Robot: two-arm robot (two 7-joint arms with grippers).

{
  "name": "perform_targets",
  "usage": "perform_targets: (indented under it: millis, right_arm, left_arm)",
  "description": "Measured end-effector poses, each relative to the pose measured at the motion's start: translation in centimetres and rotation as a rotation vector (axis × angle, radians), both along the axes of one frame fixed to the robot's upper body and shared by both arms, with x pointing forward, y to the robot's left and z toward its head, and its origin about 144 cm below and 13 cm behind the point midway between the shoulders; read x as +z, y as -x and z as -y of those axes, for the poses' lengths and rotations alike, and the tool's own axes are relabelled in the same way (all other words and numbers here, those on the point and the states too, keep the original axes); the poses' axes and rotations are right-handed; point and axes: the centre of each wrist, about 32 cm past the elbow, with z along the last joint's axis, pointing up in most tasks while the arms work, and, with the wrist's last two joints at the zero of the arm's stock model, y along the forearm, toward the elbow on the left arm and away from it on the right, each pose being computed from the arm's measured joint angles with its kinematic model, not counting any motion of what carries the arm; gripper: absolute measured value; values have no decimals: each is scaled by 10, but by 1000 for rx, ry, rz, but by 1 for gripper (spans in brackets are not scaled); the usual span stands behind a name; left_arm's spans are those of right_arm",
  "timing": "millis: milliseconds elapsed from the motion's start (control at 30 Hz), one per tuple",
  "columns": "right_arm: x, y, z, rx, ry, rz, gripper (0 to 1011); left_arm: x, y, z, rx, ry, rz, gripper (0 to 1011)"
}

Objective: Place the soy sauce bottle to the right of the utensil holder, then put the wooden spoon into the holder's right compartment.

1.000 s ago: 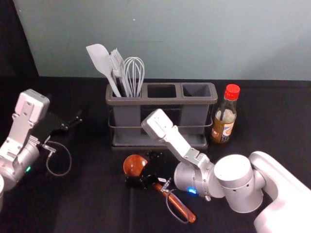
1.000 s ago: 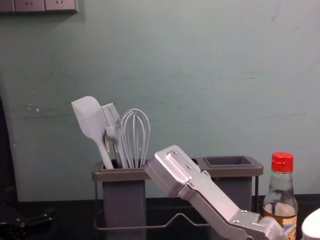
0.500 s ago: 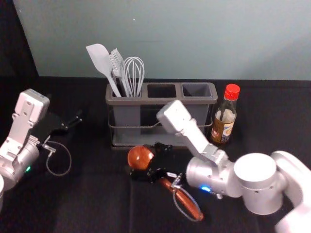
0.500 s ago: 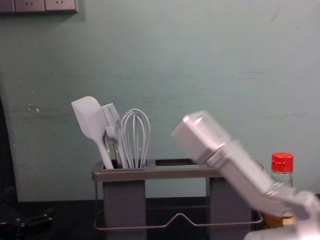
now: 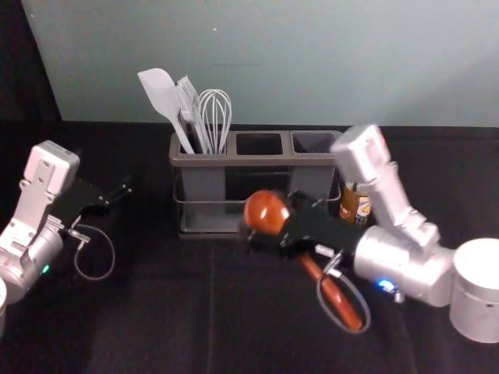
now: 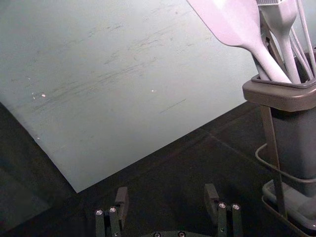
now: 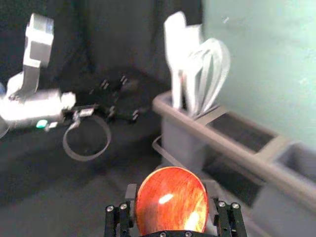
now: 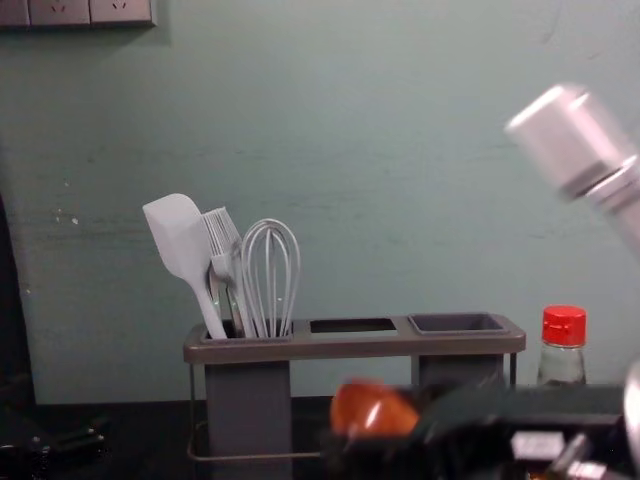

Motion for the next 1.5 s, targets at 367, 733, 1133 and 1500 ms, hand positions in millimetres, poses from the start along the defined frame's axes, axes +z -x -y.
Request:
perform_targets:
  millis: [367,733,1133,1500]
  right_arm:
    - [9,-6,20,-126,-149,156,841]
    - [8,-27,14,-230,-255,312,841]
    - [17,-48,5,-288,-347,449,841]
    - [9,-72,-15,-308,-379,536,841]
  left_arm:
    - [0,0,0,0,0,0,1005]
    - [0,0,0,0,0,0,1005]
    - [0,0,0,0,0,0,1005]
    - [0,0,0,0,0,0,1005]
